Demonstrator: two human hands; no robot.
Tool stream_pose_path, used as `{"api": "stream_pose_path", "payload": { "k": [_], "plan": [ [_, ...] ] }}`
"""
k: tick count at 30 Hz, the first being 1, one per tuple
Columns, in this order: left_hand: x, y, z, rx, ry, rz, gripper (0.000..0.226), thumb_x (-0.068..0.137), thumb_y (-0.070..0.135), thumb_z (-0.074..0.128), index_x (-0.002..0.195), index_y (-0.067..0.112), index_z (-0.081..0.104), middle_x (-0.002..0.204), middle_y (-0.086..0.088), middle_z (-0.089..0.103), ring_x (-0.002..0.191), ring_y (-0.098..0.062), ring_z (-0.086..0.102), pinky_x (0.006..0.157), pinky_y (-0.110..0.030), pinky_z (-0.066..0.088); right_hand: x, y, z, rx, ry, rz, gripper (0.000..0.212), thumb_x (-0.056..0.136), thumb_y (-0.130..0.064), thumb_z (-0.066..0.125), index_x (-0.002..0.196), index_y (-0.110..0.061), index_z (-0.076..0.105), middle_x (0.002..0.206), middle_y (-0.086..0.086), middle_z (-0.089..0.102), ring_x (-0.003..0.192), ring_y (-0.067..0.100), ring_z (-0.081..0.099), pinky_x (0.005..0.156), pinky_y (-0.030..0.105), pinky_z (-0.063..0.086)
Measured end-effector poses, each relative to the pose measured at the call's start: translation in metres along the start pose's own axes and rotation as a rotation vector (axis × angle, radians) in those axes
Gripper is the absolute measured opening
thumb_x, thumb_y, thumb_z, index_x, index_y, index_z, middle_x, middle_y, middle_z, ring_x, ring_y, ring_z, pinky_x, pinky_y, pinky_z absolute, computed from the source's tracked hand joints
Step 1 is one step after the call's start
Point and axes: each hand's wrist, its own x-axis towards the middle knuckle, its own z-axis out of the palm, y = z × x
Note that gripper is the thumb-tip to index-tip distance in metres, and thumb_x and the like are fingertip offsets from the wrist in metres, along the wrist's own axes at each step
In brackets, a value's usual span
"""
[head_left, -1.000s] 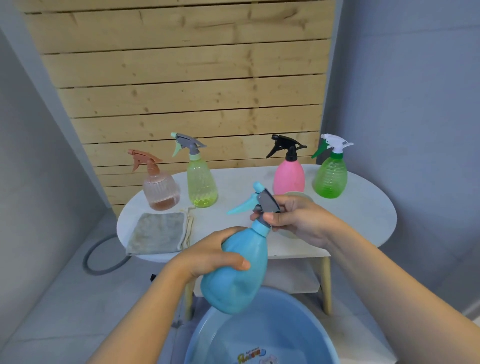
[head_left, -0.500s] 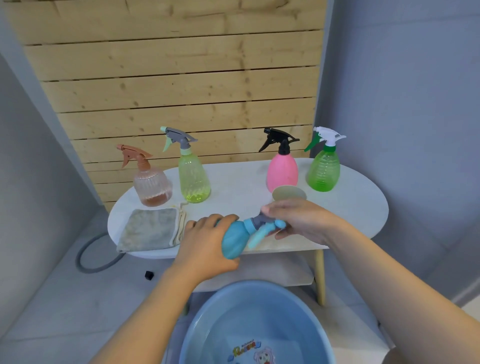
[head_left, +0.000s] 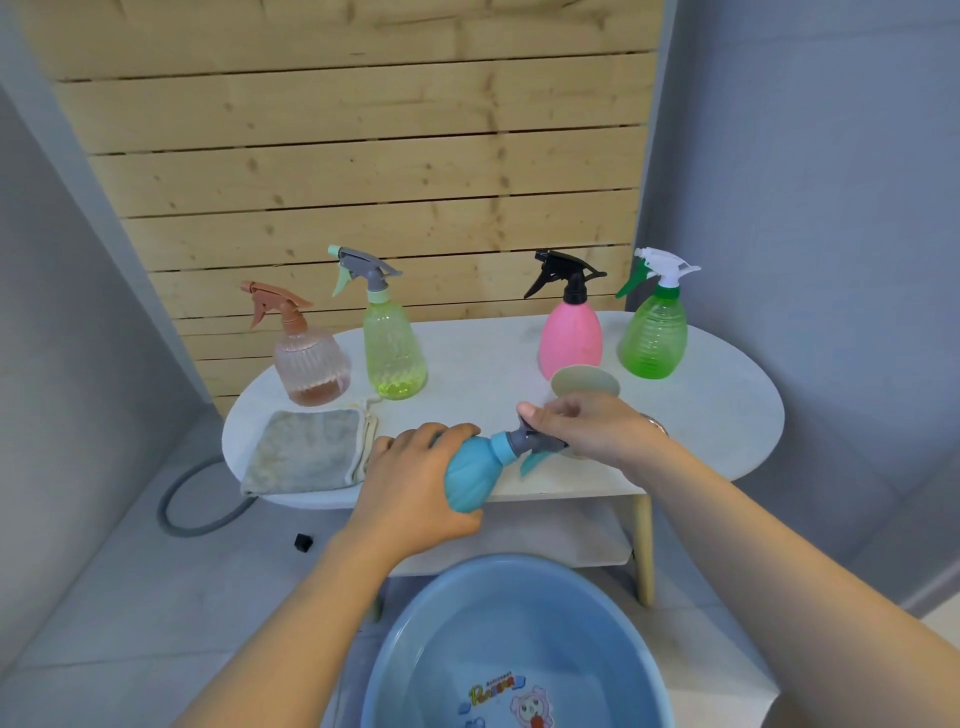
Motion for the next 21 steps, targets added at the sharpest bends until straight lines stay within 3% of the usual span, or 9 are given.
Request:
{"api": "stream_pose_path", "payload": {
  "k": [3,6,8,11,12,14,16,18,21],
  "plan": [
    [-0.001,-0.002,-0.001,-0.014,-0.006,-0.024,0.083,0.056,0.055,0.058,0.135,0.038,0.039,0.125,0.010,0.051,0.111,-0.017,0.052,0.091,-0.032,0.031,-0.006,0.000,-0.004,0.163,-0.121,-0.077,0.025,0.090,-0.034,0.061,0.098,-0.012,0.072,0.093,0.001,0.068,0.087,0.007,0.058,0.076,0.014,0.044],
    [-0.003,-0.003,-0.003,-0.012,-0.016,-0.034,0.084,0.057,0.056,0.058,0.136,0.039,0.037,0.126,0.011,0.050,0.111,-0.016,0.051,0.090,-0.031,0.031,-0.008,0.000,-0.004,0.239,-0.106,-0.144,0.016,0.090,-0.025,0.061,0.096,-0.018,0.073,0.114,-0.009,0.062,0.114,-0.001,0.049,0.082,0.006,0.036],
    [-0.003,-0.002,-0.004,-0.031,-0.014,-0.039,0.083,0.060,0.055,0.063,0.136,0.039,0.036,0.126,0.011,0.050,0.111,-0.016,0.052,0.090,-0.031,0.031,-0.006,-0.002,0.002,0.204,-0.010,-0.210,0.009,0.085,-0.019,0.068,0.093,-0.017,0.072,0.129,-0.004,0.052,0.126,-0.002,0.039,0.086,0.000,0.033],
    [-0.003,0.000,-0.005,-0.039,0.000,-0.037,0.082,0.062,0.051,0.067,0.137,0.038,0.036,0.126,0.010,0.051,0.111,-0.017,0.052,0.090,-0.030,0.031,-0.005,-0.006,0.008,0.196,0.038,-0.303,0.059,0.078,0.001,0.071,0.126,-0.028,0.053,0.151,0.000,0.020,0.124,-0.002,0.037,0.086,0.003,0.040],
    [-0.003,0.001,-0.005,-0.050,0.000,-0.042,0.082,0.062,0.051,0.068,0.137,0.038,0.036,0.126,0.010,0.051,0.111,-0.017,0.052,0.089,-0.030,0.031,-0.005,-0.008,0.012,0.240,0.031,-0.283,0.077,0.078,0.003,0.071,0.138,-0.032,0.038,0.151,-0.001,0.020,0.121,-0.002,0.039,0.084,0.007,0.044],
    [-0.004,0.002,-0.005,-0.073,0.001,-0.060,0.084,0.060,0.053,0.065,0.137,0.038,0.035,0.127,0.011,0.050,0.112,-0.017,0.052,0.090,-0.030,0.032,-0.006,-0.009,0.018,0.336,0.045,-0.204,0.095,0.076,-0.004,0.075,0.148,-0.026,0.017,0.136,-0.005,0.038,0.108,0.001,0.054,0.083,0.015,0.048],
    [-0.004,0.004,-0.005,-0.084,0.004,-0.071,0.085,0.058,0.055,0.062,0.137,0.039,0.034,0.129,0.011,0.049,0.113,-0.017,0.052,0.092,-0.031,0.033,-0.007,-0.009,0.025,0.401,0.098,-0.075,0.081,0.074,-0.020,0.079,0.140,-0.013,0.033,0.114,-0.001,0.058,0.088,0.007,0.063,0.080,0.026,0.054],
    [-0.004,0.008,-0.005,-0.088,0.008,-0.060,0.084,0.060,0.053,0.065,0.137,0.038,0.035,0.129,0.011,0.049,0.114,-0.017,0.051,0.094,-0.032,0.033,-0.008,-0.008,0.031,0.386,0.131,-0.017,0.054,0.072,-0.029,0.080,0.116,-0.009,0.055,0.097,0.001,0.065,0.078,0.010,0.064,0.068,0.025,0.054],
    [-0.005,0.010,-0.006,-0.182,0.002,-0.081,0.081,0.059,0.050,0.070,0.133,0.038,0.039,0.125,0.009,0.052,0.107,-0.017,0.053,0.091,-0.031,0.036,-0.004,-0.008,0.033,0.504,0.102,-0.092,0.035,0.075,-0.008,0.076,0.106,-0.011,0.059,0.099,-0.006,0.065,0.086,0.009,0.062,0.069,0.019,0.050]
  ]
}}
